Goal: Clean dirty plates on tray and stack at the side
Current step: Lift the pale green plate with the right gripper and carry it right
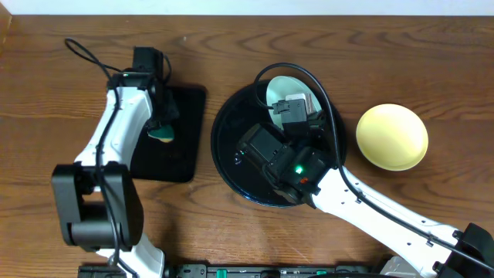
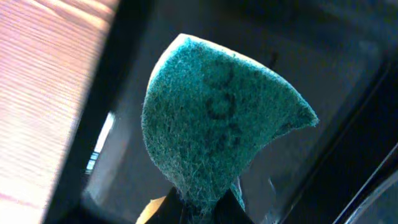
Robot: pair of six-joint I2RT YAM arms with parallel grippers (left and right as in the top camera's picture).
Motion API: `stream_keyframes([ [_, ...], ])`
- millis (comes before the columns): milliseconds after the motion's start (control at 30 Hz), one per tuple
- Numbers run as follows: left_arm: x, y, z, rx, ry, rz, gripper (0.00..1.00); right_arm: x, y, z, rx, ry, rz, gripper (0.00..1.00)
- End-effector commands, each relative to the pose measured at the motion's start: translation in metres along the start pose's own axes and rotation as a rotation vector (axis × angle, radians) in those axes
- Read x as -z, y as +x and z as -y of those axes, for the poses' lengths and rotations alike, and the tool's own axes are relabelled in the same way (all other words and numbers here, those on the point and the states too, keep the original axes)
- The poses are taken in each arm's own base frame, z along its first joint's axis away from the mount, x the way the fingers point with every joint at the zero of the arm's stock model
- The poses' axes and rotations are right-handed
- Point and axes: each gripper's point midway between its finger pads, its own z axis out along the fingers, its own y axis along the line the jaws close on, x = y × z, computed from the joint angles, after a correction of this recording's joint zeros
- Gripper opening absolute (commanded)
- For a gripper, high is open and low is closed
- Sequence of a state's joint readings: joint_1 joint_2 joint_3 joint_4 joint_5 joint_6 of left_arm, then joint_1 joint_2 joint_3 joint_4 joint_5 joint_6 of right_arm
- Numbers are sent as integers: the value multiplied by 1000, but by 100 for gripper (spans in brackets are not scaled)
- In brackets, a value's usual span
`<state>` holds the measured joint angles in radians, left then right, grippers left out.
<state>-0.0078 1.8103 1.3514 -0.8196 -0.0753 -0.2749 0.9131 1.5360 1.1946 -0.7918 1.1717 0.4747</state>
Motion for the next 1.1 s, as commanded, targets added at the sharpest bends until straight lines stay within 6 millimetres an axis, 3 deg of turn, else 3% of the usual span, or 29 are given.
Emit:
stream_keyframes([
  [0, 1, 4, 7, -36, 46, -16, 7, 4, -8, 11, -78, 29, 32, 1],
  [100, 1, 4, 6, -36, 46, -16, 16, 3, -7, 7, -108, 9, 19, 1],
  [233, 1, 4, 6, -35, 46, -16, 62, -6, 7, -8, -188, -100, -82, 1],
  [267, 1, 4, 6, -35, 46, -16, 68, -9, 11, -12, -207, -128, -113, 1],
  [467, 8, -2, 7, -34, 51, -3, 75, -26, 28, -19, -307, -269, -282, 1],
  [600, 36, -11, 11, -30, 85, 37, 76, -34, 26, 0, -420, -335, -344, 1],
  [767, 90, -13, 34, -35, 285, 115, 77, -45, 24, 45, -587, -433, -406, 1],
  [900, 110, -8, 46, -45, 383, 129, 77, -59, 46, 90, -730, -414, -500, 1],
  [1067, 105, -3, 47, -45, 389, 105, 77, -78, 100, 142, -877, -278, -676, 1],
])
